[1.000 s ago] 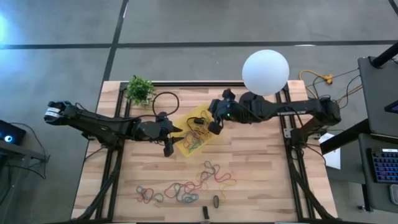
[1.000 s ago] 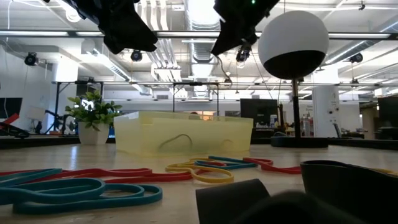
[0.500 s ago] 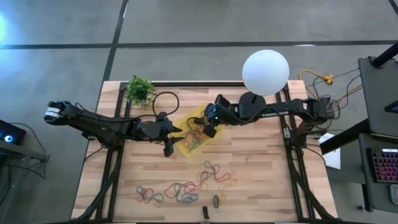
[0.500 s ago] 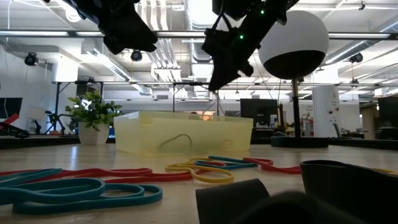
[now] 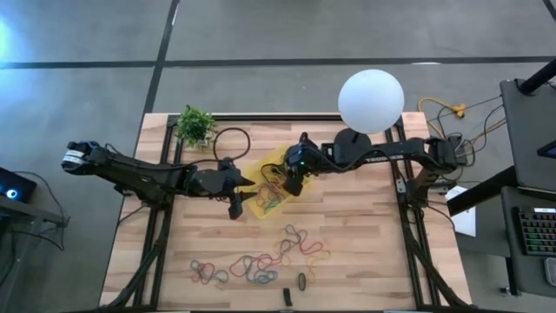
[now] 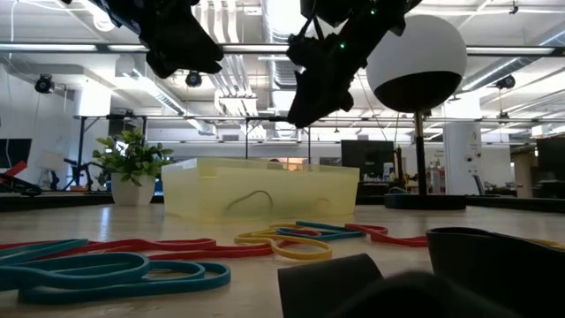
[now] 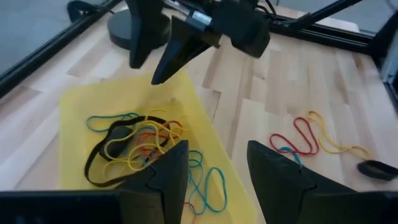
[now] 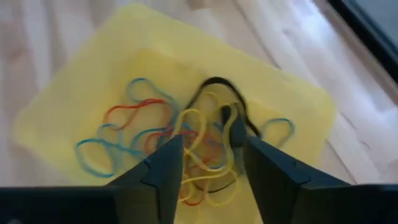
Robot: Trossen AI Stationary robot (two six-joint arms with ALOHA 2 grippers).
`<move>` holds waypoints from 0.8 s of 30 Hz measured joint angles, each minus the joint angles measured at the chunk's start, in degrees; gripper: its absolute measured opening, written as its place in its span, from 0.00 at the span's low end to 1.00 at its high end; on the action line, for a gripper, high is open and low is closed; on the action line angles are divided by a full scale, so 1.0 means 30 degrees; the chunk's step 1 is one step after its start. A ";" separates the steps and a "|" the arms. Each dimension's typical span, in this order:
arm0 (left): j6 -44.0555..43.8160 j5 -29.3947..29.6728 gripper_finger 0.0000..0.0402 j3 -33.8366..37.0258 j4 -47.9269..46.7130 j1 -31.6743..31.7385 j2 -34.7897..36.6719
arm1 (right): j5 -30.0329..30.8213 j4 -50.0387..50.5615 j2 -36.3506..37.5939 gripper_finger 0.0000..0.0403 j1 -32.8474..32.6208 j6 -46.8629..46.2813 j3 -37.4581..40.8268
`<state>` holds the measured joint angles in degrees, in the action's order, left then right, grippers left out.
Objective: Pick and place rubber bands into bin
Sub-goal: Put the red rubber band into the yellow bin
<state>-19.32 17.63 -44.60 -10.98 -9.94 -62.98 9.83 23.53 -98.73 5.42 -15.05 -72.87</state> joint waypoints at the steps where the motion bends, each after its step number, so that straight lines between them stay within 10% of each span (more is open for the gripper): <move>1: -0.0012 -0.0332 0.37 0.0000 0.0000 -0.0030 0.0000 | -0.0369 0.0053 0.0048 0.40 -0.0071 0.0239 -0.0037; 24: -0.3438 -0.5854 0.37 0.0000 -0.3978 -0.4888 -0.1042 | -0.0775 0.8505 0.3889 0.38 -0.6503 0.0184 0.0824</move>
<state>-29.63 0.07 -44.60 -22.92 -24.61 -66.11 7.51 49.05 -87.06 -14.09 -14.50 -70.40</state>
